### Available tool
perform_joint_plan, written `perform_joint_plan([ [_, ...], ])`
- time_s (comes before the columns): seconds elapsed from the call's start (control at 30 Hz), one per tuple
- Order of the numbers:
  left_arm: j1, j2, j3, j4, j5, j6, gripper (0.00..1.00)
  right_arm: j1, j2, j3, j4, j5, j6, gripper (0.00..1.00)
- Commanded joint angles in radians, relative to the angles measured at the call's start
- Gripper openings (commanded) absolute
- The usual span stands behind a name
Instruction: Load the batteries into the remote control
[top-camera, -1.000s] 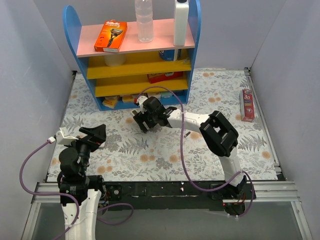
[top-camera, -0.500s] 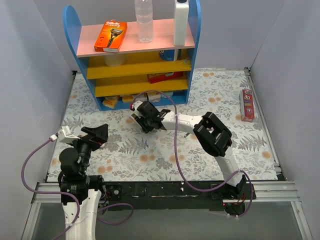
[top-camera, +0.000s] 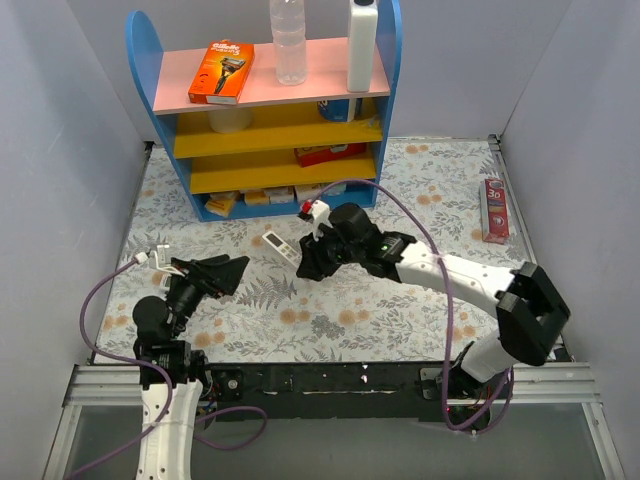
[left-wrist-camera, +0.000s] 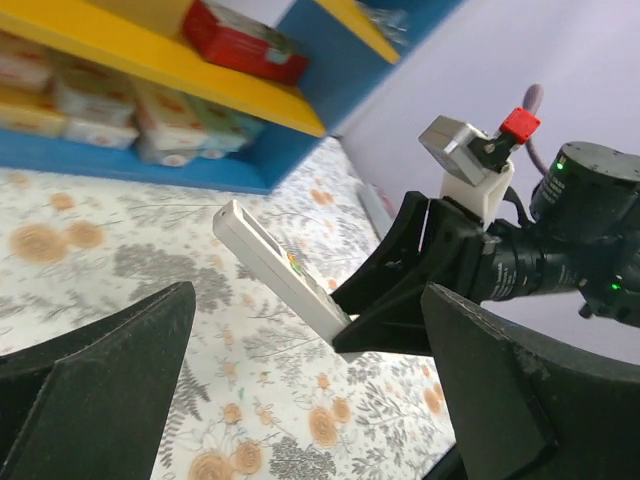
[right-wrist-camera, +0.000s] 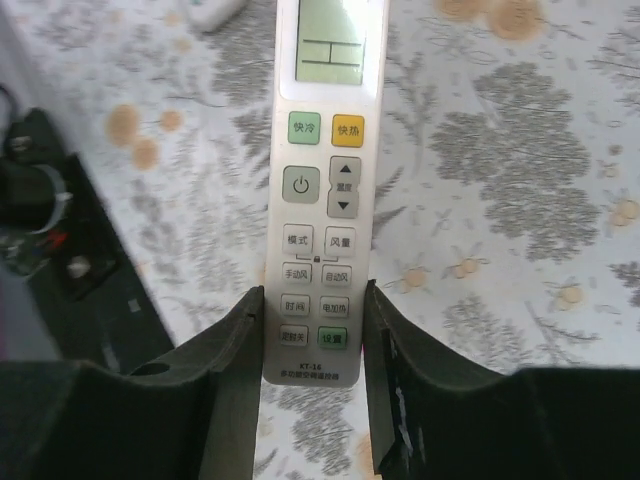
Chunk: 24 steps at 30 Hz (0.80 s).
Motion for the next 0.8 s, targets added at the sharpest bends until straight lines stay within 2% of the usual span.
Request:
perform_joint_plan([
  [0.0,0.004,0.027,-0.057,0.371,0.216,-0.090,0.98,-0.021,-0.156,-0.121,0.257,-0.292,0.164,0.01],
  [0.13,0.003,0.114,-0.096,0.578,0.307,-0.191,0.98,-0.032,-0.234,-0.210,0.442,-0.423,0.289,0.01],
  [0.17,0.003,0.122,-0.112,0.662,0.315,-0.214,0.98,-0.033,-0.243,-0.233,0.478,-0.438,0.334,0.01],
  [0.23,0.001,0.135,-0.129,0.729,0.315,-0.243,0.98,-0.036,-0.259,-0.253,0.574,-0.478,0.378,0.01],
  [0.37,-0.008,0.165,-0.123,0.746,0.317,-0.249,0.98,-0.039,-0.263,-0.283,0.706,-0.521,0.493,0.01],
  [0.63,-0.036,0.285,-0.122,0.821,0.300,-0.321,0.98,-0.038,-0.231,-0.287,0.831,-0.579,0.582,0.01],
  [0.77,-0.079,0.360,-0.126,0.960,0.294,-0.401,0.98,-0.036,-0.219,-0.296,0.859,-0.589,0.609,0.01],
])
